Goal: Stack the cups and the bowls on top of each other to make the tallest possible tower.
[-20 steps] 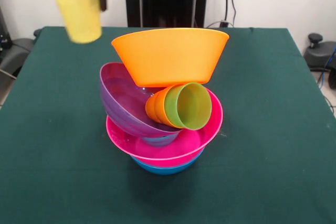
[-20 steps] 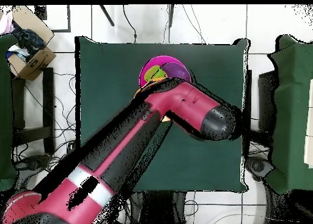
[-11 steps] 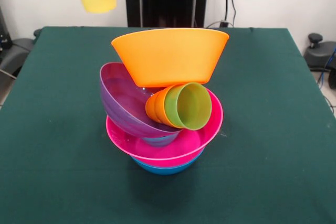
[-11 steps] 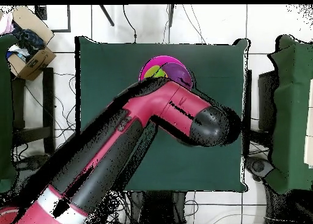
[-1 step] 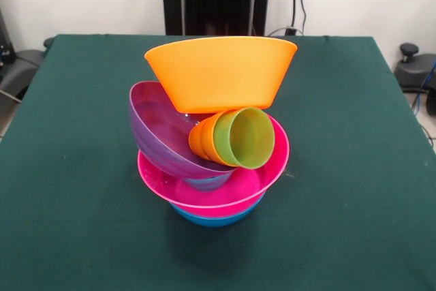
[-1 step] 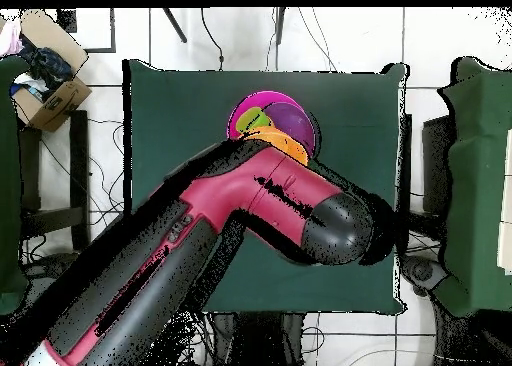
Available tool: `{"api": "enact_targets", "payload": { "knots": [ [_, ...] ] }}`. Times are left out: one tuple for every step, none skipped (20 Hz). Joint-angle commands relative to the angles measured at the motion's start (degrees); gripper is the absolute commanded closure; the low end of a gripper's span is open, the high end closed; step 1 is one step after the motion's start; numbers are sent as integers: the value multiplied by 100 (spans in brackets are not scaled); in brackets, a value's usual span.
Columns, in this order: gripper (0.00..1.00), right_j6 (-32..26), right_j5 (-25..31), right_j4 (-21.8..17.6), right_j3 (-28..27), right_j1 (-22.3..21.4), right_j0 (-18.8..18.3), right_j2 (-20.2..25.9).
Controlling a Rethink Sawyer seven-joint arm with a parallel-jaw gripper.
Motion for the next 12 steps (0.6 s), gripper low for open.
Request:
{"api": "enact_targets", "payload": {
  "knots": [
    [100,1487,-150,359,120,38,139,704],
    [100,1467,-43,390,112,81,116,764],
    [100,1447,63,420,103,125,93,825],
    [100,1427,170,450,94,169,70,885],
    [100,1368,352,514,82,210,37,947],
    [100,1347,532,585,57,279,24,988],
    [100,1326,712,656,31,348,11,1029],
    [100,1273,849,761,-7,364,-3,1089],
    [100,1306,978,856,-58,412,-4,1106],
    [100,1395,1098,939,-110,476,7,1087],
    [100,1456,1159,1007,-149,517,12,1081],
    [100,1518,1220,1074,-188,558,17,1075]
  ]
}}
